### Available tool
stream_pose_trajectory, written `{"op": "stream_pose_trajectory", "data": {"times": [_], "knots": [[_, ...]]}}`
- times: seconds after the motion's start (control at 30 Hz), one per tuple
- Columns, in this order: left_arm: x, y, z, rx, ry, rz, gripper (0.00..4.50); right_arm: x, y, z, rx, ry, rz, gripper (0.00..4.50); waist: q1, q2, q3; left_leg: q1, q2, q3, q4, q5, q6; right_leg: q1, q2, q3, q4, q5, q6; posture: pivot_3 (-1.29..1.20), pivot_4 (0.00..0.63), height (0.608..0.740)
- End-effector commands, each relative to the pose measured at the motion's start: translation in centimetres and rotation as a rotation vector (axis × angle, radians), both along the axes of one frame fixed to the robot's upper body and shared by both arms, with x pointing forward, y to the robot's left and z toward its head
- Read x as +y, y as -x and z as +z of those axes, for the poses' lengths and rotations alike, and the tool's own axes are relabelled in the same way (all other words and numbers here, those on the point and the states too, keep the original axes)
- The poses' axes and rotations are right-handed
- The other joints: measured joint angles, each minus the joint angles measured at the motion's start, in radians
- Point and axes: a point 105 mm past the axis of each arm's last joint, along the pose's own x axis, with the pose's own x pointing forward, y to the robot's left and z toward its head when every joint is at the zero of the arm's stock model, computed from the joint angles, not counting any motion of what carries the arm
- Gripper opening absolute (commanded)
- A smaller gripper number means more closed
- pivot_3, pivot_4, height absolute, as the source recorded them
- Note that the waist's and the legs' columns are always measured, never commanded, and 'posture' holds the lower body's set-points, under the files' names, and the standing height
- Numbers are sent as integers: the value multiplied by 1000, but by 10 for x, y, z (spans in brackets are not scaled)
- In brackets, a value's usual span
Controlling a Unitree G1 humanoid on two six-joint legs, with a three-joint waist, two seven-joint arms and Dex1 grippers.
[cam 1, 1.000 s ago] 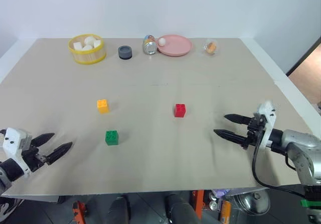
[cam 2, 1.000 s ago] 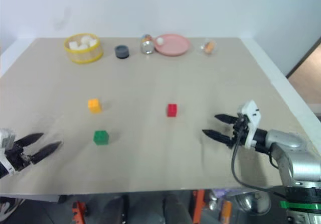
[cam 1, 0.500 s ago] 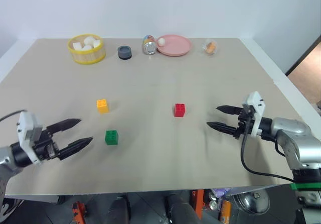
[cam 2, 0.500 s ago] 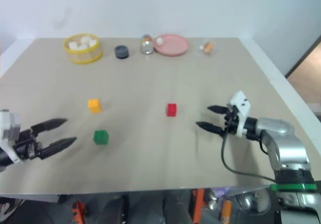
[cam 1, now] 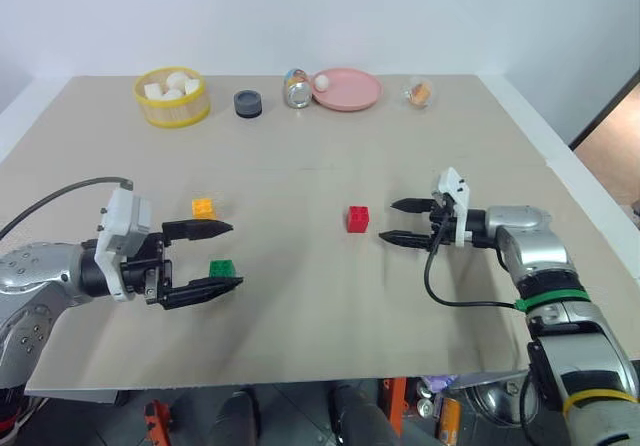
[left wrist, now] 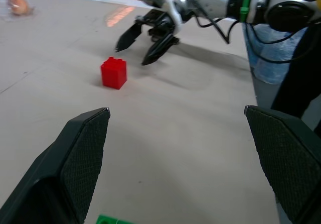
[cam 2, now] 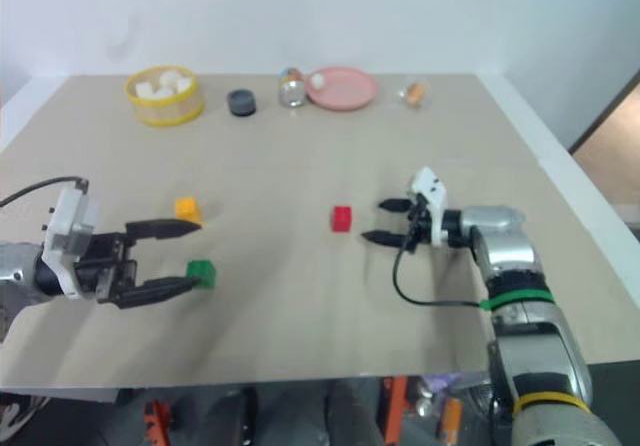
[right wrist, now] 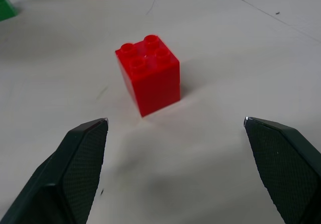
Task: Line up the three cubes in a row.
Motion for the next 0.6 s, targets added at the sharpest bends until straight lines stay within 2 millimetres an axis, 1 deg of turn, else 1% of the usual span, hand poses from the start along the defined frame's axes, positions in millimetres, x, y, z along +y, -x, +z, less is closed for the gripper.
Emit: {"op": "stream_pose_trajectory", "data": {"times": [0.03,0.17,0.3,0.43,0.6], "knots": [[-7,5,5,-39,-17,-22,4455,10,-5,4,-25,-21,30,4500,0,0,0,0,0,0,0,0,0,0,0,0,0,0,0,0,150,740],[-5,6,5,-43,-22,-2,4455,25,-8,0,-19,-50,58,4500,-1,0,0,0,0,-1,0,0,0,0,1,0,1,0,0,0,150,740],[1,5,10,-56,-13,40,4455,41,-11,-3,-18,-69,81,4500,-2,0,0,0,0,-1,0,0,0,1,1,1,1,0,0,0,150,740],[3,7,15,-72,-6,71,4455,47,-14,-1,-24,-80,87,4500,-3,0,0,0,0,-2,0,1,0,1,2,1,2,0,0,0,150,740],[6,7,18,-79,2,98,4455,49,-14,-1,-26,-78,100,4500,-4,0,0,1,0,-2,1,1,0,1,2,1,2,0,0,0,150,740]]}}
